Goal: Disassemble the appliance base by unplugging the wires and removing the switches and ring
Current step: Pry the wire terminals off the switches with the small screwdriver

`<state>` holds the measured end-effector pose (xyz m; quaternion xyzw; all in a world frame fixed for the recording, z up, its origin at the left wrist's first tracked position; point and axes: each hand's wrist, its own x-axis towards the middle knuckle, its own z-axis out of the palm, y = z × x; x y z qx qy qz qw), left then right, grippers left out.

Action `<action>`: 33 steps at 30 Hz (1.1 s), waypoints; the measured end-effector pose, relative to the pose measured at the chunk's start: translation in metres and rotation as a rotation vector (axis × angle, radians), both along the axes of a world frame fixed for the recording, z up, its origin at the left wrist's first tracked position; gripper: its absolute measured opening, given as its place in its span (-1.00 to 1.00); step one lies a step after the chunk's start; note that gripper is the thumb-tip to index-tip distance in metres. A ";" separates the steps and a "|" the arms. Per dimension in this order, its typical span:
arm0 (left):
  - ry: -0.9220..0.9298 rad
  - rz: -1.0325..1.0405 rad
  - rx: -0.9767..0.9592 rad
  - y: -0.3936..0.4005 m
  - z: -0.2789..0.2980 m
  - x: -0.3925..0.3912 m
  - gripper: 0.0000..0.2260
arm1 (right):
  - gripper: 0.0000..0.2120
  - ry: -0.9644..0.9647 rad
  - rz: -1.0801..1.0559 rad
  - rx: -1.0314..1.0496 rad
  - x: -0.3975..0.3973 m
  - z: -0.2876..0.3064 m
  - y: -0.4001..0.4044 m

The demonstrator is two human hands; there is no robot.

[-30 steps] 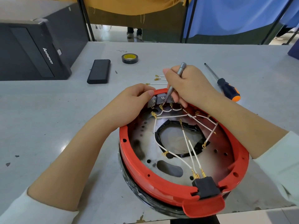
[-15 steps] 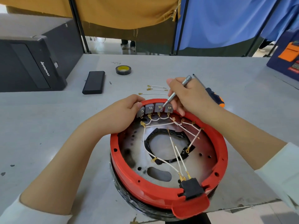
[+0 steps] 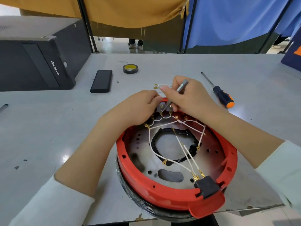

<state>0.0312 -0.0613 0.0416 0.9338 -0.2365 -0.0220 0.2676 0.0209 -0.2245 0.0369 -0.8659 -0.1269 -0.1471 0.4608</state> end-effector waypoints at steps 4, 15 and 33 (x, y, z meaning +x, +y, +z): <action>0.018 0.023 -0.066 0.006 -0.006 0.003 -0.75 | -0.62 -0.139 -0.037 -0.046 -0.006 -0.001 -0.001; 0.020 0.040 -0.095 0.009 -0.009 0.004 -0.77 | -0.64 -0.005 0.032 -0.050 -0.005 0.002 0.001; 0.027 0.047 -0.072 0.009 -0.009 0.005 -0.75 | -0.67 0.174 0.027 0.018 0.012 0.008 0.003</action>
